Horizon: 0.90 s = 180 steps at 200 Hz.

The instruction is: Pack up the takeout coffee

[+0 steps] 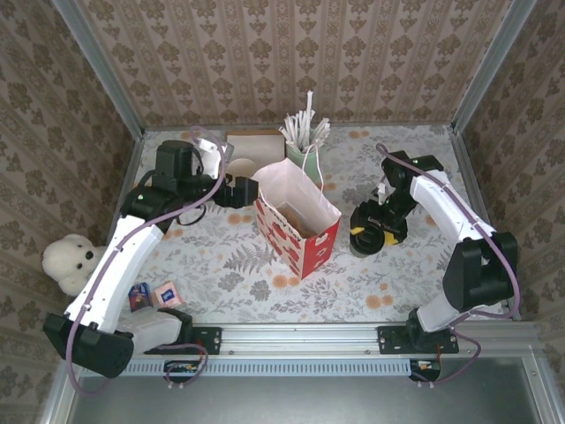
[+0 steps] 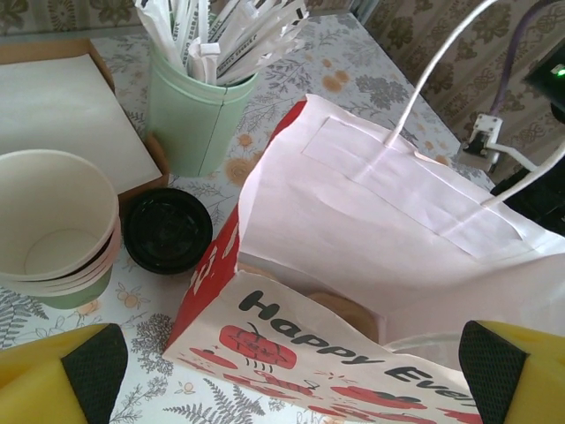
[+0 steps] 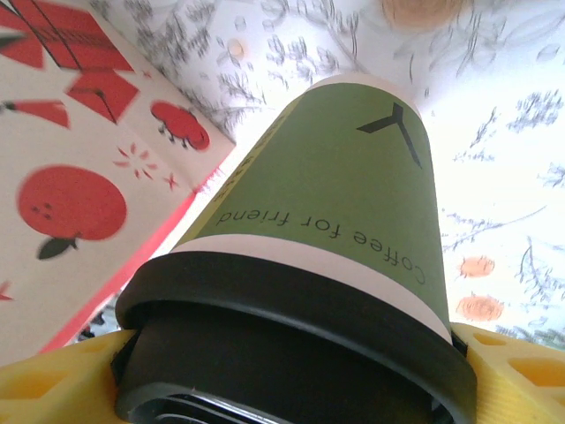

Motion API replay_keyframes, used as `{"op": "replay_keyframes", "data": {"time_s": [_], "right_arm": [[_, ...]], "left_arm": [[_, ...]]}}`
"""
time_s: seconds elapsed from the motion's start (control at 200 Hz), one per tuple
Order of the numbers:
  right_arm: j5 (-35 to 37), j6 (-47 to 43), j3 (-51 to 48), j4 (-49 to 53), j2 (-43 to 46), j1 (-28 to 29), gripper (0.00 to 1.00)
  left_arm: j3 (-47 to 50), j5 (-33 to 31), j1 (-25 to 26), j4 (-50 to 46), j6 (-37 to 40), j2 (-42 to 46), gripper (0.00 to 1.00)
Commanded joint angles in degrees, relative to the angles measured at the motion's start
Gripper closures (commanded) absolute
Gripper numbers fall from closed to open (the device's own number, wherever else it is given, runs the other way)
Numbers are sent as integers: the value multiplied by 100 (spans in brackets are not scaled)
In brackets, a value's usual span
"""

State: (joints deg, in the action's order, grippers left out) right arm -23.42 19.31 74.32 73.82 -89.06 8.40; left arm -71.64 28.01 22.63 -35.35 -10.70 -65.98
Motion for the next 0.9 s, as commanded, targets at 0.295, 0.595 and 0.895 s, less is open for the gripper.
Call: {"op": "replay_keyframes", "data": {"time_s": [0.295,0.595,0.895], "right_arm": [[0,69,-417,166,-33,3,16],[110,95,-594,4,-84,3,14],[190,78,-770,-206,-62,11,11]], "left_arm": [[361,180,-75,371,235,341,0],[551,135,-87,409,208,517,0],[589,112,-93,432,205,515,0]]}}
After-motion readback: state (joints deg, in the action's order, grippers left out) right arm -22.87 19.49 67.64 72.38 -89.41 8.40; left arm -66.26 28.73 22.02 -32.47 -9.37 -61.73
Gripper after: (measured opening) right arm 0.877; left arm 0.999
